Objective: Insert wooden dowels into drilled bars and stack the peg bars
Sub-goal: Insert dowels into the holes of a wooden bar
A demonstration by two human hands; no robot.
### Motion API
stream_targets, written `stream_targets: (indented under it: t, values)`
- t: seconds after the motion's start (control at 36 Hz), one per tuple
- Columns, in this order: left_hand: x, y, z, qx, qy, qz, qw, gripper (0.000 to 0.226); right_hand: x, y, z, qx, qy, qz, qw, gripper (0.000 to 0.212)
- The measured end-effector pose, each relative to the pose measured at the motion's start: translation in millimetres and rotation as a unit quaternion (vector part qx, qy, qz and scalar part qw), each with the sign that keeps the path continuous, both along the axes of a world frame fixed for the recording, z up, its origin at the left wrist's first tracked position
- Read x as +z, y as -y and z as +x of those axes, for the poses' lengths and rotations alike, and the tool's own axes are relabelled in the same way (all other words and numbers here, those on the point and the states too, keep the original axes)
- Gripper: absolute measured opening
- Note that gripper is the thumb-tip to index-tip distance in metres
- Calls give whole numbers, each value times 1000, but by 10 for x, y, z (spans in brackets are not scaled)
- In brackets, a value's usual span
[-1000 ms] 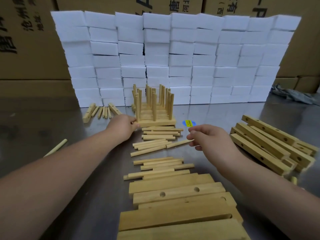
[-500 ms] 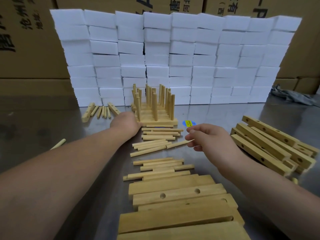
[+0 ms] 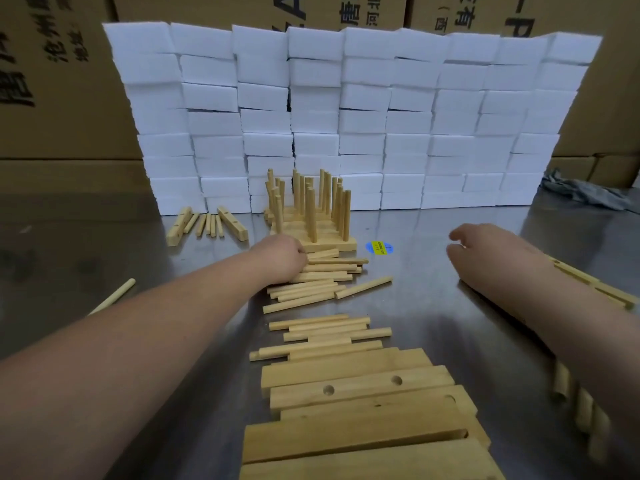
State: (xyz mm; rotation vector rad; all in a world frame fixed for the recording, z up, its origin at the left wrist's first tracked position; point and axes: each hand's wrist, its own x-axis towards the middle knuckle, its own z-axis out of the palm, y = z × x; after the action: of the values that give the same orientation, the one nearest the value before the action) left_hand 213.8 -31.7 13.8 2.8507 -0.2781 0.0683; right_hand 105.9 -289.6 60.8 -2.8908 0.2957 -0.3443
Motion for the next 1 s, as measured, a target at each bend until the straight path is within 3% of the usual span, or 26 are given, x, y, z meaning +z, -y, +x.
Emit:
stream_targets:
  t: [0.14, 0.25, 0.47, 0.75, 0.81, 0.89, 0.94, 1.0]
  values:
    - [28, 16, -26, 5, -22, -66, 998, 16, -141, 263, 81, -20, -117, -151, 981, 34]
    - [65, 14, -72, -8, -27, -103, 994, 6, -180, 315, 103, -35, -85, -131, 987, 18]
    - [291, 90, -407, 8, 65, -277, 959, 17, -150, 336, 103, -76, -82, -154, 982, 21]
    - [516, 134, -1071, -78, 52, -317, 944, 17, -18, 159, -10, -51, -57, -129, 989, 33]
    - [577, 126, -1162, -82, 43, -332, 939, 20, 92, 71, -63, -28, 15, -80, 996, 29]
    - [714, 96, -1279, -97, 49, -332, 937, 24, 296, -148, -214, 56, 140, 102, 983, 28]
    - [814, 64, -1342, -104, 64, -329, 937, 26, 386, -310, -351, 98, 168, 284, 939, 23]
    - [907, 35, -1404, -110, 88, -326, 935, 26, 437, -458, -467, 116, 141, 443, 878, 25]
